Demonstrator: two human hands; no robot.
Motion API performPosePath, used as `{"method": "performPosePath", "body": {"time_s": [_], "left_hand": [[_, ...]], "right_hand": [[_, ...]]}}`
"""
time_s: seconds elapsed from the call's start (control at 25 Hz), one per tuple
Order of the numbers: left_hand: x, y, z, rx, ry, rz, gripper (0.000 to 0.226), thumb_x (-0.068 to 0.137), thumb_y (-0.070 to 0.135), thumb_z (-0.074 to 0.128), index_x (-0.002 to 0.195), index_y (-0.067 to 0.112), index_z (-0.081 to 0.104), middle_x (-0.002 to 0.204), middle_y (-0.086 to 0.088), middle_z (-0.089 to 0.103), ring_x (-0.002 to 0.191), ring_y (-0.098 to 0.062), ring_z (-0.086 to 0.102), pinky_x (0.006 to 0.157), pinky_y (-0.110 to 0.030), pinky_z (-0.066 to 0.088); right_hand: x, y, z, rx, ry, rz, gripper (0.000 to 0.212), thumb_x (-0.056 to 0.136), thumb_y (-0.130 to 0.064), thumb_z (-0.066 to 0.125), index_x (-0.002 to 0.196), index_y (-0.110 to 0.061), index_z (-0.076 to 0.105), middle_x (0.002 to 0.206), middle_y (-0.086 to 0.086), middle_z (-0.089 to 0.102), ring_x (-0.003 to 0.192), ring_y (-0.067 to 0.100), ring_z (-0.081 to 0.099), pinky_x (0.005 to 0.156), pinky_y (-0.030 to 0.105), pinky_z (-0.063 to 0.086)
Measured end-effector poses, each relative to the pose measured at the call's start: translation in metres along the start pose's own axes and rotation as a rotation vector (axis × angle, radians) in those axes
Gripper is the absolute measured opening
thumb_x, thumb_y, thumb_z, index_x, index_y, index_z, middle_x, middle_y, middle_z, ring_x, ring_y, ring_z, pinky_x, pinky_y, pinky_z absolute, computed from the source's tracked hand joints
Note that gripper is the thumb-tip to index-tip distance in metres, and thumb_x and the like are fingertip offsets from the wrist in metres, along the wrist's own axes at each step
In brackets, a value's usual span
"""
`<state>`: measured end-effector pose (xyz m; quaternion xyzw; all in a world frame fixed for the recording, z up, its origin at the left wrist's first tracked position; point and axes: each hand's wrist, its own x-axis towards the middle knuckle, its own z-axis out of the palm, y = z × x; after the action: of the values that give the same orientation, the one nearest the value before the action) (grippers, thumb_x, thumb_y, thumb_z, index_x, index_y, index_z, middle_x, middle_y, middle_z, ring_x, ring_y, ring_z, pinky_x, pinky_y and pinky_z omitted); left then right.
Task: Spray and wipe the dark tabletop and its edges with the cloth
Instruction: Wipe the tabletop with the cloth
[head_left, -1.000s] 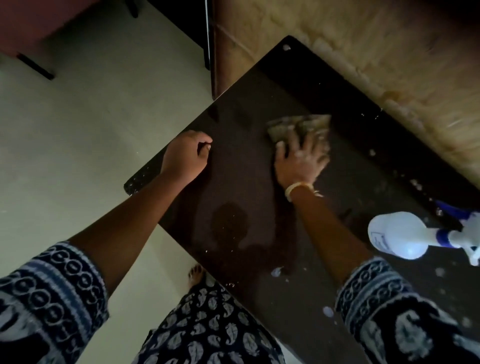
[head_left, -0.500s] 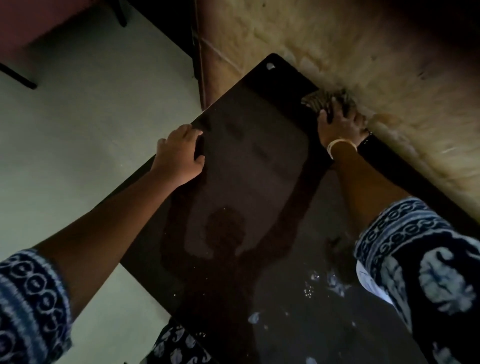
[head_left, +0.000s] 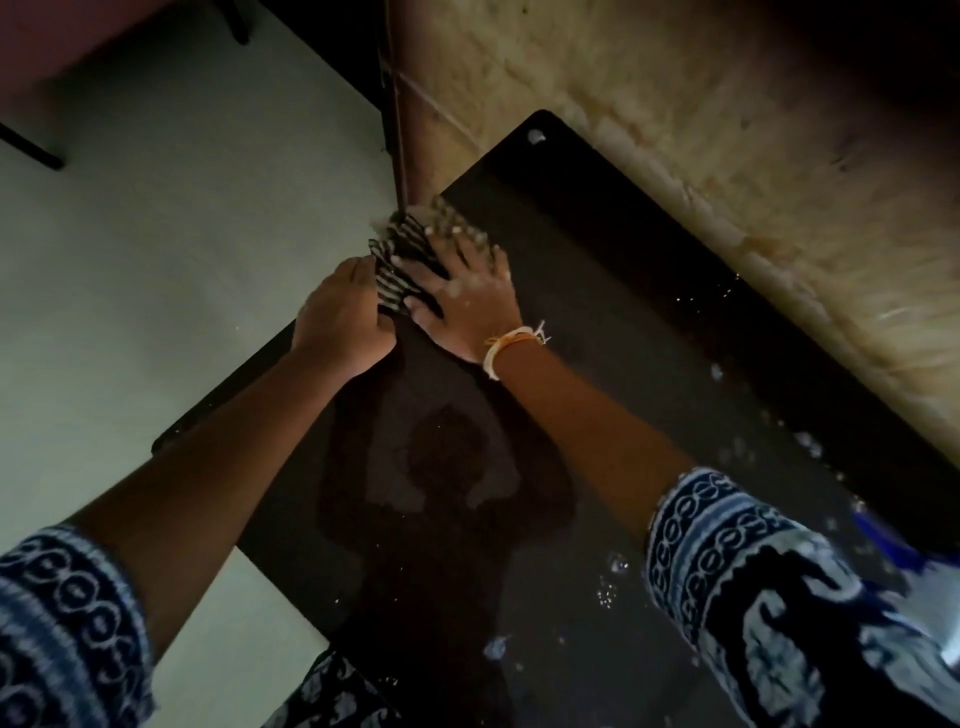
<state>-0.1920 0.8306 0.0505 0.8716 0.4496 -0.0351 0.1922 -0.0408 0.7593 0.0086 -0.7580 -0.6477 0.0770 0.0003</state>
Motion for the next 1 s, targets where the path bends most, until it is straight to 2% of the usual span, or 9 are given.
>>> {"method": "performPosePath", "body": {"time_s": [0.08, 0.16, 0.28, 0.36, 0.44, 0.6, 0.8, 0.92, 1.0], "left_hand": [[-0.002, -0.001, -0.002, 0.022, -0.03, 0.008, 0.065, 0.084, 0.013, 0.055, 0.145, 0.002, 0.034, 0.142, -0.02, 0.043, 0.125, -0.038, 0.048, 0.101, -0.045, 0.042], [-0.005, -0.001, -0.002, 0.045, -0.03, 0.015, 0.067, 0.089, 0.014, 0.055, 0.149, 0.003, 0.028, 0.15, -0.018, 0.036, 0.134, -0.034, 0.042, 0.108, -0.044, 0.037], [-0.006, -0.004, 0.001, 0.06, -0.016, 0.042, 0.068, 0.09, 0.013, 0.055, 0.15, 0.004, 0.026, 0.152, -0.018, 0.035, 0.135, -0.034, 0.042, 0.11, -0.043, 0.035], [-0.006, -0.008, 0.004, 0.099, -0.015, 0.066, 0.068, 0.091, 0.017, 0.056, 0.151, 0.004, 0.024, 0.152, -0.018, 0.035, 0.132, -0.035, 0.045, 0.109, -0.045, 0.037], [-0.007, -0.01, 0.008, 0.149, -0.016, 0.085, 0.069, 0.093, 0.024, 0.054, 0.151, 0.005, 0.022, 0.154, -0.016, 0.033, 0.137, -0.032, 0.04, 0.114, -0.047, 0.029], [-0.026, 0.004, 0.014, 0.16, 0.036, 0.104, 0.068, 0.096, 0.031, 0.049, 0.152, 0.007, 0.019, 0.158, -0.013, 0.025, 0.147, -0.024, 0.024, 0.117, -0.052, 0.013], [-0.055, 0.005, 0.019, 0.13, 0.038, 0.103, 0.065, 0.097, 0.031, 0.046, 0.152, 0.01, 0.021, 0.16, -0.01, 0.023, 0.149, -0.021, 0.018, 0.116, -0.058, 0.007], [-0.061, 0.0, 0.02, 0.113, 0.03, 0.099, 0.063, 0.097, 0.031, 0.046, 0.152, 0.01, 0.023, 0.159, -0.01, 0.025, 0.149, -0.022, 0.019, 0.116, -0.059, 0.004], [-0.064, 0.0, 0.022, 0.119, 0.032, 0.094, 0.062, 0.098, 0.032, 0.045, 0.152, 0.011, 0.022, 0.159, -0.009, 0.025, 0.149, -0.021, 0.019, 0.116, -0.058, 0.003]], "right_hand": [[-0.002, 0.038, -0.002, 0.004, 0.063, 0.111, 0.051, 0.09, -0.06, 0.034, 0.14, -0.049, 0.04, 0.155, 0.0, 0.035, 0.143, 0.029, 0.028, 0.109, 0.058, 0.025], [-0.017, 0.097, -0.005, -0.002, 0.13, 0.411, 0.052, 0.09, -0.06, 0.034, 0.141, -0.05, 0.038, 0.154, 0.001, 0.036, 0.142, 0.031, 0.029, 0.107, 0.058, 0.027], [-0.064, 0.182, -0.017, 0.072, 0.072, 0.898, 0.055, 0.092, -0.062, 0.031, 0.146, -0.051, 0.024, 0.159, 0.005, 0.023, 0.144, 0.038, 0.019, 0.11, 0.063, 0.019], [-0.089, 0.205, -0.022, 0.119, 0.033, 1.129, 0.057, 0.094, -0.06, 0.029, 0.149, -0.047, 0.02, 0.16, 0.009, 0.019, 0.145, 0.039, 0.016, 0.111, 0.063, 0.016], [-0.095, 0.196, -0.022, 0.148, 0.048, 1.203, 0.057, 0.096, -0.057, 0.029, 0.151, -0.041, 0.021, 0.16, 0.01, 0.017, 0.146, 0.037, 0.013, 0.112, 0.065, 0.013], [-0.099, 0.11, -0.011, 0.098, 0.108, 0.929, 0.055, 0.094, -0.054, 0.035, 0.147, -0.04, 0.032, 0.159, 0.009, 0.021, 0.146, 0.036, 0.017, 0.11, 0.067, 0.017], [-0.156, -0.039, 0.014, 0.041, -0.002, 0.106, 0.052, 0.093, -0.056, 0.036, 0.145, -0.047, 0.032, 0.159, 0.005, 0.025, 0.146, 0.033, 0.019, 0.11, 0.065, 0.019], [-0.154, -0.009, 0.01, 0.006, -0.02, -0.216, 0.052, 0.092, -0.056, 0.04, 0.144, -0.049, 0.034, 0.157, 0.002, 0.03, 0.145, 0.03, 0.024, 0.112, 0.059, 0.019], [-0.135, 0.045, 0.011, -0.011, 0.05, -0.076, 0.051, 0.09, -0.055, 0.044, 0.14, -0.047, 0.041, 0.152, 0.003, 0.039, 0.142, 0.031, 0.032, 0.11, 0.058, 0.027]]}}
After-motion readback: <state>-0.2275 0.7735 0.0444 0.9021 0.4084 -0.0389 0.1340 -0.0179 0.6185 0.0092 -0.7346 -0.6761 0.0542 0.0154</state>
